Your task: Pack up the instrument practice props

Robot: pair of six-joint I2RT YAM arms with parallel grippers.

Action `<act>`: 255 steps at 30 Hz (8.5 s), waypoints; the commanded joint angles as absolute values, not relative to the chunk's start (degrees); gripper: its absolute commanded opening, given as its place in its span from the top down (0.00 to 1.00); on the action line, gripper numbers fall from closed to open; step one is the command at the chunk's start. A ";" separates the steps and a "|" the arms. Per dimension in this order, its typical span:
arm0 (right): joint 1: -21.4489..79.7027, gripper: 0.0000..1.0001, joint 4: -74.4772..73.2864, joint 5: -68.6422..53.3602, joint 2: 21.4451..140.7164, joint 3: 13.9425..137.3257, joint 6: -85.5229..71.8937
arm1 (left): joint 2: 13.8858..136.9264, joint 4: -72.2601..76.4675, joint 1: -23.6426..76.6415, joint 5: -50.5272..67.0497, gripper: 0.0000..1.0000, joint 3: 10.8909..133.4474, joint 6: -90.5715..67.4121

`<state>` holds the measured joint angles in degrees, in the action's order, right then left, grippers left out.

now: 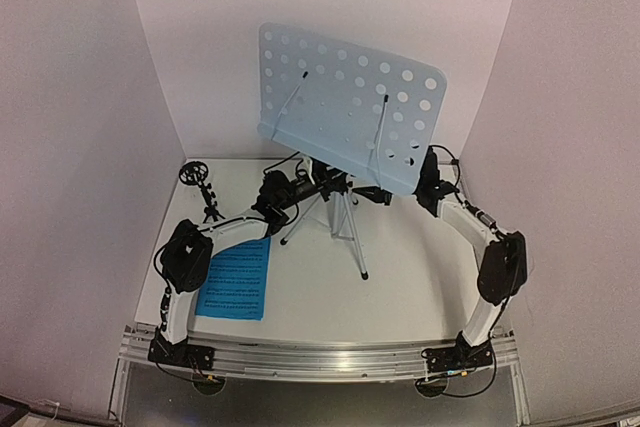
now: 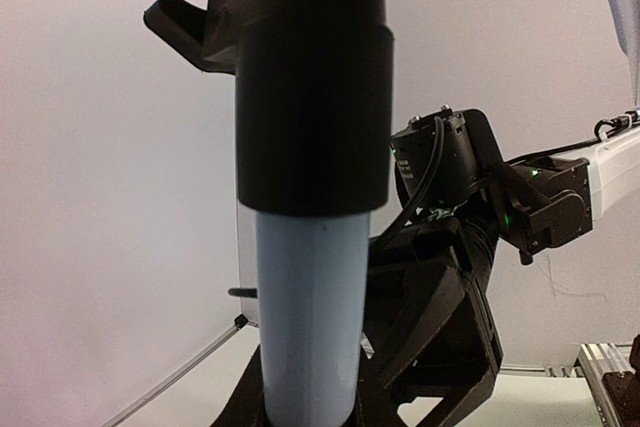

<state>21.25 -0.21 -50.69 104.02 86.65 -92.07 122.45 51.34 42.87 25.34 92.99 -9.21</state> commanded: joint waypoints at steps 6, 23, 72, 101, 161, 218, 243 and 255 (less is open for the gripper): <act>21.95 0.63 0.00 -52.39 107.79 90.48 -91.82 | 122.22 52.45 42.87 21.06 1.00 94.80 -10.06; 21.63 0.97 0.00 -55.08 111.17 93.77 -89.59 | 121.34 51.59 42.28 21.67 1.00 93.76 -9.32; 23.80 1.00 4.36 -42.62 105.10 83.67 67.18 | 121.45 47.22 41.04 23.03 1.00 97.37 -16.26; 25.85 0.08 9.75 -21.17 97.01 75.76 79.43 | 121.12 46.85 41.07 24.30 1.00 96.68 -16.34; 21.03 1.00 -4.40 -58.61 112.74 98.72 -60.63 | 120.34 46.33 41.15 26.24 1.00 96.78 -15.61; 33.24 1.00 21.34 -5.12 94.44 68.07 -2.50 | 120.04 42.85 42.80 25.52 1.00 111.57 -13.07; 33.26 1.00 26.88 -4.99 95.25 64.05 -4.21 | 114.16 55.33 42.93 21.93 0.50 97.37 -7.75; 35.38 1.00 27.66 -4.31 97.22 65.43 -0.95 | 117.86 47.38 44.35 14.43 0.47 104.91 -14.78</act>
<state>33.78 22.58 -6.04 97.72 62.94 -3.14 120.12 47.53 43.53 16.44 99.38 -12.83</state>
